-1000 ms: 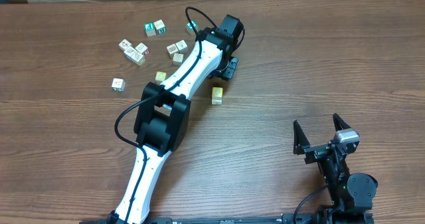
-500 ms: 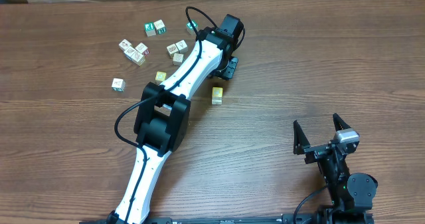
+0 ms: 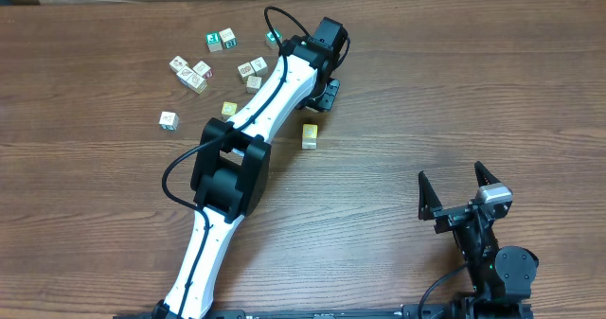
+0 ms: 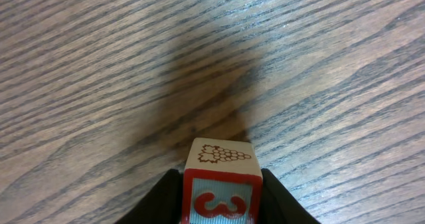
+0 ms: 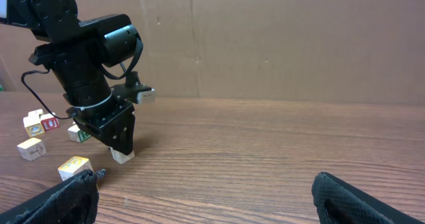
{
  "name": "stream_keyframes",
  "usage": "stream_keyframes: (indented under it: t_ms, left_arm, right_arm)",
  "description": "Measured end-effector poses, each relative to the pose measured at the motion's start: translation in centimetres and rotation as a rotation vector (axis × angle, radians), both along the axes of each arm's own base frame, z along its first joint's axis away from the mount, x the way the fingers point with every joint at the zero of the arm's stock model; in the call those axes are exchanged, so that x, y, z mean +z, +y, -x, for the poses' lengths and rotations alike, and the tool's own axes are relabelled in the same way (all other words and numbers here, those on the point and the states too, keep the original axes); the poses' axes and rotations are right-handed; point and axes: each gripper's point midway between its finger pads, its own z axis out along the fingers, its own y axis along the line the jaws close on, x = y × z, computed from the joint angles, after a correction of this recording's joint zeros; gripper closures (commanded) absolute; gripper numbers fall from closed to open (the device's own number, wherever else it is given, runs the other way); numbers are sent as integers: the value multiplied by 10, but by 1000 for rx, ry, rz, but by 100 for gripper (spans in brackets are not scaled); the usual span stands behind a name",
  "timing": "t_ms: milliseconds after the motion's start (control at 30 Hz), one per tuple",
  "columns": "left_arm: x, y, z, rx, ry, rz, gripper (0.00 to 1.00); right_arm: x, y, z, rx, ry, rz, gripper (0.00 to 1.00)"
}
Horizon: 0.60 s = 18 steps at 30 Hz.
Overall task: Form a tower
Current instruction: 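Move the left gripper to the red-edged block and grasp it, then carry the red-edged block over the two-block stack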
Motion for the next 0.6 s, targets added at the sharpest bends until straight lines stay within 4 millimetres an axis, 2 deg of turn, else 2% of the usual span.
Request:
stream_keyframes:
  t_ms: [200,333,467,600]
  left_arm:
    - [2,2,3,-2,12,-12,74]
    - [16,1,0,-1,-1,-7,74]
    - [52,0,-4,8,-37,15,77]
    - [113,6,3,49,-91,45,79]
  right_arm:
    - [0,0,0,0,0,-1,0]
    - [0,0,0,0,0,-1,0]
    - [0,0,0,0,0,0,0]
    - [0,0,0,0,0,-1,0]
